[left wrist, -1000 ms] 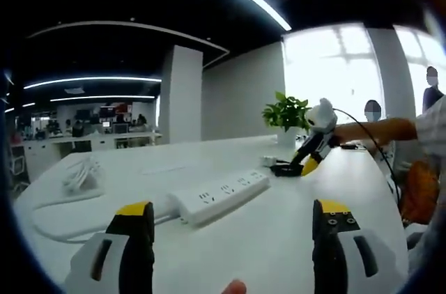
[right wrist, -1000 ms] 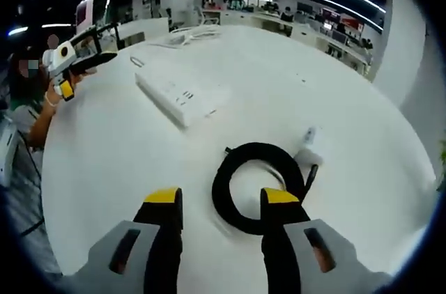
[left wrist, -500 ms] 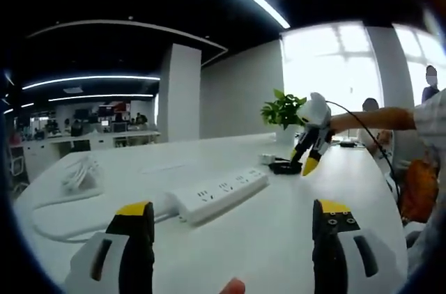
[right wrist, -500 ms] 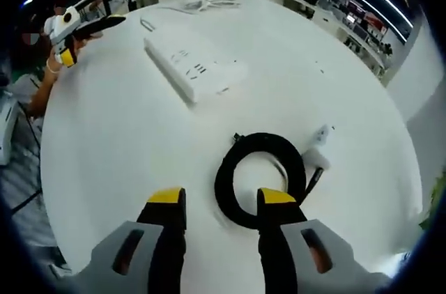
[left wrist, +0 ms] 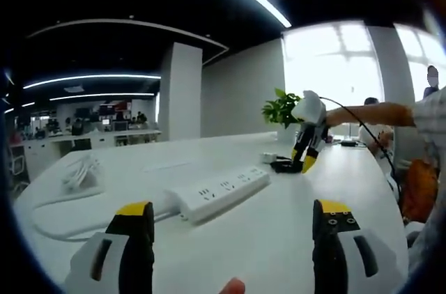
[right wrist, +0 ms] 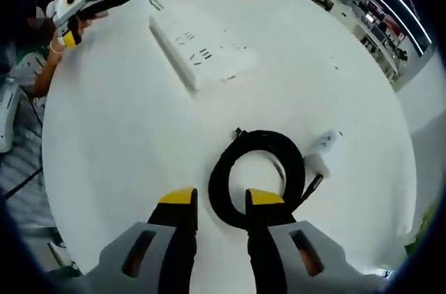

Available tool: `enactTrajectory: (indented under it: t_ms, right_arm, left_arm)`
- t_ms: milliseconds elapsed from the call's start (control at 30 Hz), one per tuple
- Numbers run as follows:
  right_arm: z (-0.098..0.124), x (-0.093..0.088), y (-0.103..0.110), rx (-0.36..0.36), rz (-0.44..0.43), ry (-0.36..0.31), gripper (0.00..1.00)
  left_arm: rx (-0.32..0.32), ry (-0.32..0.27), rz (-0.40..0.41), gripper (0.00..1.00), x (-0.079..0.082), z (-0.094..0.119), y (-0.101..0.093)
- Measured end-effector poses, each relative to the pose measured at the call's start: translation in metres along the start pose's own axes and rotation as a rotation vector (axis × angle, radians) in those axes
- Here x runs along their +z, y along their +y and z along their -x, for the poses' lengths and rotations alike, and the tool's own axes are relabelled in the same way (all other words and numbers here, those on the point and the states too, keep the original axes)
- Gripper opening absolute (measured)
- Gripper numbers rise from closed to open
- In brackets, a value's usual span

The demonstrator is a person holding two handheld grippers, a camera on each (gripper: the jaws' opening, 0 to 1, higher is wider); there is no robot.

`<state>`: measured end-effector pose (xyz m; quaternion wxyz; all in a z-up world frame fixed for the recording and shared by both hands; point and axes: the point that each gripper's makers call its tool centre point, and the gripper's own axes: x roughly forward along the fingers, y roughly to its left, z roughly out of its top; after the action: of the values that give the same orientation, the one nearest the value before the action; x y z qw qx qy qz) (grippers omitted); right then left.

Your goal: Straighten the power strip on the desk, plug the charger into it

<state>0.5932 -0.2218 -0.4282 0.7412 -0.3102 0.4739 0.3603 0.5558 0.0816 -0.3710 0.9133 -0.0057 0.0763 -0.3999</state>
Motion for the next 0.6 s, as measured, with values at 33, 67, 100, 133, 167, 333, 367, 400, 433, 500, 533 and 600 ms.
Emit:
enactTrajectory:
  t_ms: [33,67,100,133,167,333,367,400,433,500,533,600]
  right_arm:
    - [-0.0002,-0.0008,0.0005,0.003,0.006,0.007,0.25]
    - [-0.0008,-0.0018,0.0012,0.009,0.012,0.017,0.25]
    - [-0.0015,-0.0024,0.0009,0.008,0.014,0.025,0.24]
    - [-0.0015,-0.0023,0.0014,0.014,0.017,0.025,0.23]
    - [-0.0021,-0.002,0.0013,0.017,0.019,0.028,0.22]
    - [-0.0034,-0.0019,0.0046,0.042,0.034,0.048,0.18]
    - [-0.0034,-0.0023,0.0053,0.045,0.035,0.051,0.17]
    - [-0.0034,-0.0024,0.0054,0.046,0.036,0.052,0.16]
    - [-0.0038,-0.0025,0.0048,0.047,0.03,0.055,0.15]
    - [-0.0039,-0.0036,0.0038,0.039,0.04,0.063,0.12]
    - [-0.0042,-0.0035,0.0039,0.041,0.043,0.063,0.12]
    - [-0.0044,-0.004,0.0048,0.04,0.039,0.07,0.11]
  left_arm:
    - [-0.002,0.001,0.001,0.96,-0.0002,0.0001,-0.0001]
    - [-0.001,-0.002,0.002,0.96,0.0003,0.0002,0.0002]
    - [0.0,-0.005,0.005,0.96,0.0007,0.0002,0.0006]
    - [0.002,-0.006,0.007,0.96,0.0008,0.0003,0.0011]
    - [0.003,-0.006,0.009,0.96,0.0006,0.0002,0.0016]
    - [0.001,-0.004,0.011,0.96,-0.0001,-0.0002,0.0013]
    - [0.0,-0.003,0.01,0.96,-0.0003,-0.0003,0.0009]
    - [-0.001,-0.003,0.01,0.96,-0.0005,-0.0003,0.0005]
    - [-0.001,-0.003,0.009,0.96,-0.0005,-0.0003,0.0003]
    - [0.001,-0.004,0.011,0.96,-0.0005,-0.0003,0.0006]
    - [0.002,-0.003,0.011,0.96,-0.0007,-0.0003,0.0009]
    - [0.003,-0.004,0.013,0.96,-0.0008,-0.0003,0.0012]
